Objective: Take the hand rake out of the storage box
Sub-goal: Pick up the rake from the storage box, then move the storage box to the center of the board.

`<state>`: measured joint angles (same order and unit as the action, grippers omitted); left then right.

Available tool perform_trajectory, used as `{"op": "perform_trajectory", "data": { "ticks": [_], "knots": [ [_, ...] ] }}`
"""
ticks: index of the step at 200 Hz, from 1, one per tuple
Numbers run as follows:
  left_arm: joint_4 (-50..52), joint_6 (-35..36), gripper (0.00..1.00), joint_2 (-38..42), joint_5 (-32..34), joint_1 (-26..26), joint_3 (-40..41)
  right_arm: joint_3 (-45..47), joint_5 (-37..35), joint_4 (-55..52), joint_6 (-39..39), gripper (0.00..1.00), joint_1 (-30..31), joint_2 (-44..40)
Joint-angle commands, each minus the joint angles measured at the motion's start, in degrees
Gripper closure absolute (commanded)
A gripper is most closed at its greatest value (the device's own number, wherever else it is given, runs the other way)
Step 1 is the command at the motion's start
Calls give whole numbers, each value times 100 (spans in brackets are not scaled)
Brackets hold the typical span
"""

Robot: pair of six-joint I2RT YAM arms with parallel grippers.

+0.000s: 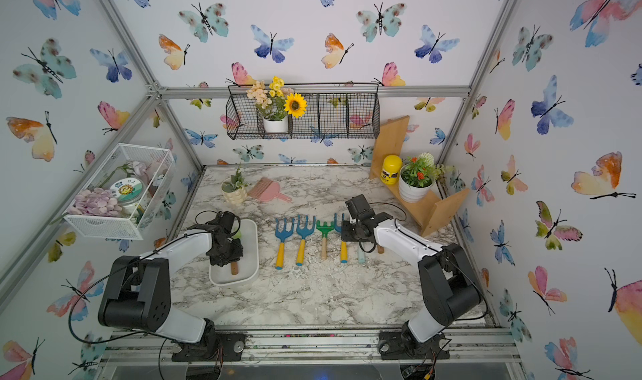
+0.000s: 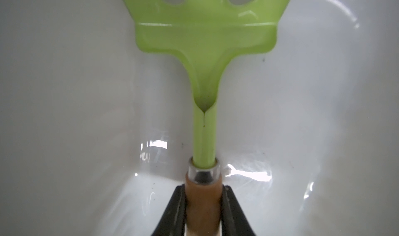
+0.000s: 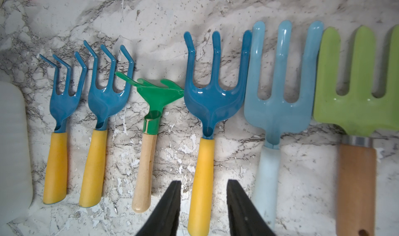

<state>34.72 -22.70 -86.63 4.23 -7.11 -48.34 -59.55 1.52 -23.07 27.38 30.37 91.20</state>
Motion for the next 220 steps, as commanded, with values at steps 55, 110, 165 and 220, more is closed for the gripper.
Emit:
{"op": "perform_trajectory", "data": {
  "ticks": [55, 110, 165, 220],
  "knots": [
    [846, -110, 79, 387, 295, -533, -1484, -167, 125, 13, -7, 58, 30, 135],
    [1064, -682, 79, -92, 579, -1951, -2665, -75, 147, 66, 39, 58, 48, 126],
    [579, -861, 80, -781, 232, -2318, -2387, 2, 68, 4, 5, 58, 48, 12],
    [319, -730, 80, -873, 451, -2338, -1700, 90, 129, 83, 38, 58, 48, 38]
  ]
}}
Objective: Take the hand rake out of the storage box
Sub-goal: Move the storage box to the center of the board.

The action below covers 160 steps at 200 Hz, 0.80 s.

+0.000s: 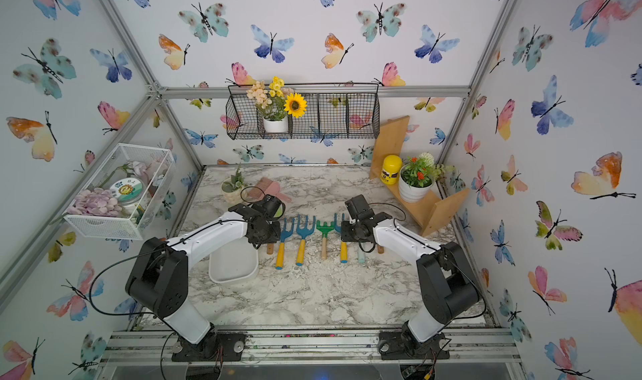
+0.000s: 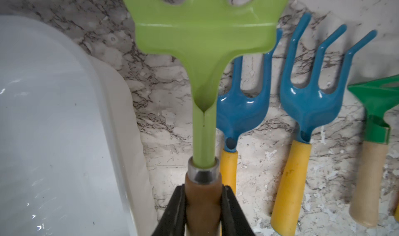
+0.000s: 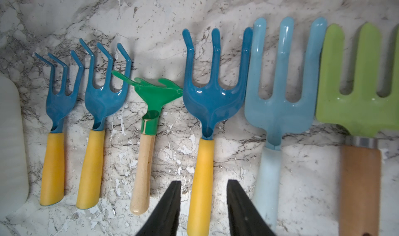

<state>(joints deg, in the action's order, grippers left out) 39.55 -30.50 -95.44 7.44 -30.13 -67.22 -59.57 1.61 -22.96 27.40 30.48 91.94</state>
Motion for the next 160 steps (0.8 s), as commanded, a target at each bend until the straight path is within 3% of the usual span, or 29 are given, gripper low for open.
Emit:
{"op": "perform_trajectory", "data": {
  "ticks": [1, 160],
  "knots": [
    [-166, 56, 80, 12, 132, -37, 199, 93, 120, 72, 32, 58, 37, -36],
    [-563, 1350, 81, 406, -92, 806, 1143, 53, 138, 99, 59, 58, 90, 60]
  ]
}}
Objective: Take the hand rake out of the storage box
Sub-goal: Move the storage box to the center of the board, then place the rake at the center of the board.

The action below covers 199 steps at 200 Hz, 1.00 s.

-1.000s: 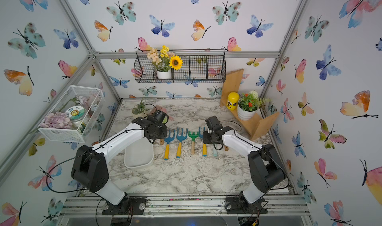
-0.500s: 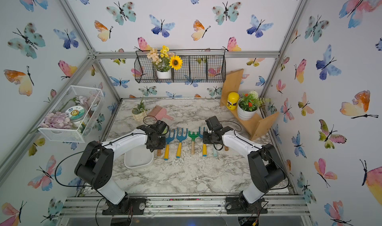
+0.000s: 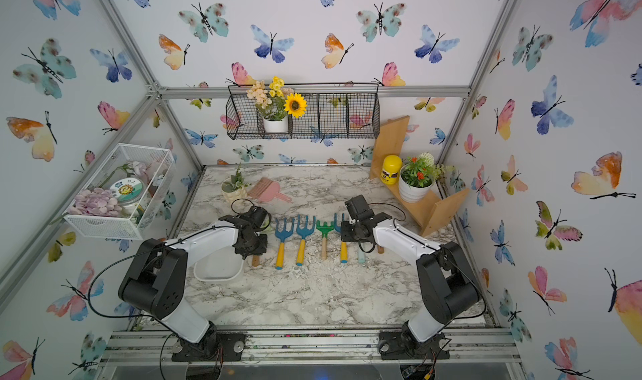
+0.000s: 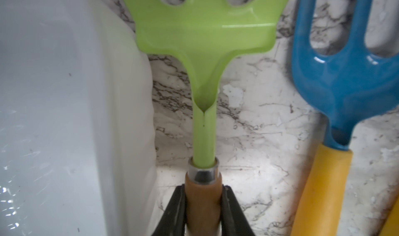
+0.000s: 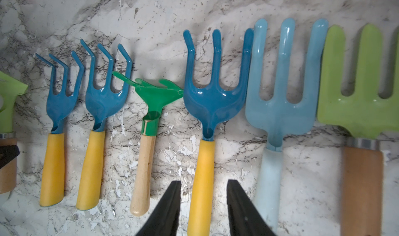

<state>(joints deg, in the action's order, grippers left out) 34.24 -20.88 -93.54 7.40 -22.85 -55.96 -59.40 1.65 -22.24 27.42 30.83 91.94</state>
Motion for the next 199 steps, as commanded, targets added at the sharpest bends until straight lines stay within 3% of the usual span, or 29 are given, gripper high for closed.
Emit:
{"op": "perform_trajectory", "data": {
  "ticks": [1, 100, 199],
  "knots": [
    [-27, 390, 81, 215, -84, 83, 17, 39, 134, 31, 55, 58, 59, 61],
    [-119, 701, 81, 174, -701, 353, 20, 37, 114, 43, 87, 58, 99, 70],
    [-145, 546, 81, -149, -599, 353, 49, -55, 81, -26, 58, 58, 108, 69]
  ]
}}
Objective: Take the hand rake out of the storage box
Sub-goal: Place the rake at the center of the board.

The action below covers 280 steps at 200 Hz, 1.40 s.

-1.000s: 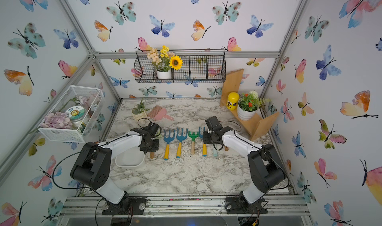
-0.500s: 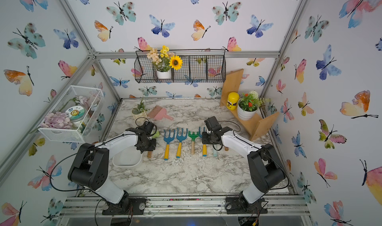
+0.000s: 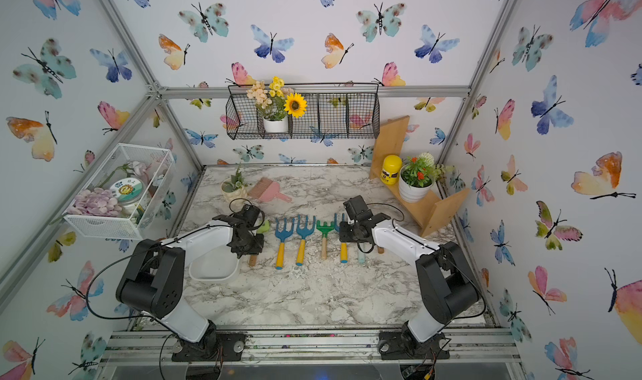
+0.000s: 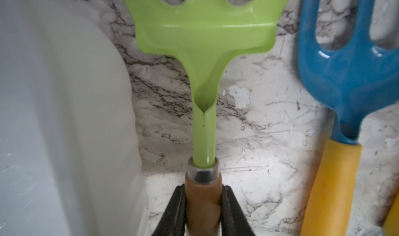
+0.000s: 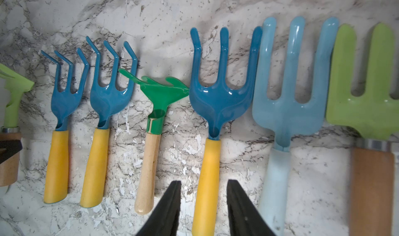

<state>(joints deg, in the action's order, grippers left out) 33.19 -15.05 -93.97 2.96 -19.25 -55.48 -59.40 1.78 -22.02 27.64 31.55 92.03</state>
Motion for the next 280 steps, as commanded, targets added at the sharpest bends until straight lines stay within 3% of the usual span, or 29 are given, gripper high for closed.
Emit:
{"op": "perform_trajectory", "data": {
  "ticks": [1, 60, 154, 249, 280],
  "knots": [
    [-40, -35, 81, -113, -160, -9, -3, -59, 68, -48, 34, 58, 35, 61],
    [-135, -42, 78, -267, -196, -9, 13, -122, 86, -55, 25, 58, 44, 105],
    [-72, -84, 63, -177, -119, -9, -75, -122, 77, -72, 20, 58, 44, 122],
    [487, -240, 43, 687, 52, 63, -1348, -149, 14, -98, -33, 58, 44, 117],
    [-473, -235, 32, 1261, 367, 340, -1079, -436, -349, -124, -341, 54, 44, 84]
  ]
}}
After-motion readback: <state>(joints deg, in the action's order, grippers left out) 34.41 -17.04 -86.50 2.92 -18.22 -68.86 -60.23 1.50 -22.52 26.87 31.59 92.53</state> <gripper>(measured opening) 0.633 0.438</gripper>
